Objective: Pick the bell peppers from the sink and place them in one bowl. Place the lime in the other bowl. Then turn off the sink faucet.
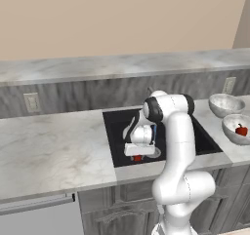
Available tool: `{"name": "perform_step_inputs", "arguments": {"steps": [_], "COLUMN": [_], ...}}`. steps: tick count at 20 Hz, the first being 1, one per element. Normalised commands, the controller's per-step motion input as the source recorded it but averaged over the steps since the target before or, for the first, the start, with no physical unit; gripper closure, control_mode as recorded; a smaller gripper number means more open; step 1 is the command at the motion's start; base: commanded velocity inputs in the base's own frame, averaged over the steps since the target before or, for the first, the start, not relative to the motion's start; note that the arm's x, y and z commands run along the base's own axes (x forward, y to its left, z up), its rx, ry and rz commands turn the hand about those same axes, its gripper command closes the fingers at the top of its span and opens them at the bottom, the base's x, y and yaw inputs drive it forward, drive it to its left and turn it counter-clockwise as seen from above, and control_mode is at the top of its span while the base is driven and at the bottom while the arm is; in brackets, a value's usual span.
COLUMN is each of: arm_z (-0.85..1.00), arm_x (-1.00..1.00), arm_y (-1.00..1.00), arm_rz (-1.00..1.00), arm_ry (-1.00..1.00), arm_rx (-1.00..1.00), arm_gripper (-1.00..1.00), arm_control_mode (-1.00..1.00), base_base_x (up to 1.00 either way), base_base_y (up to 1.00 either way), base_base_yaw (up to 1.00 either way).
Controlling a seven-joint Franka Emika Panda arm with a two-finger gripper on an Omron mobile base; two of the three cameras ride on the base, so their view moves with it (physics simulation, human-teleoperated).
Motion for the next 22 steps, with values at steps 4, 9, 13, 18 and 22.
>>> {"name": "perform_step_inputs", "arguments": {"steps": [4, 9, 13, 18, 22], "arm_z": [0.19, 0.66, 0.85, 1.00, 1.00], "arm_x": [0.00, 0.00, 0.00, 0.00, 0.00], "arm_y": [-0.05, -0.04, 0.00, 0.00, 0.00], "arm_rz": [0.00, 0.00, 0.00, 0.00, 0.00], "arm_ry": [0.00, -0.04, -0.04, 0.00, 0.00], "arm_rx": [0.02, 0.03, 0.01, 0.00, 0.00], "arm_gripper": [1.00, 1.00, 1.00, 1.00, 1.00], "arm_control_mode": [-1.00, -1.00, -1.00, -1.00, -1.00], "base_base_x": [0.00, 0.00, 0.00, 0.00, 0.00], "base_base_y": [0.00, 0.00, 0.00, 0.00, 0.00], "base_base_yaw": [0.00, 0.00, 0.00, 0.00, 0.00]}}
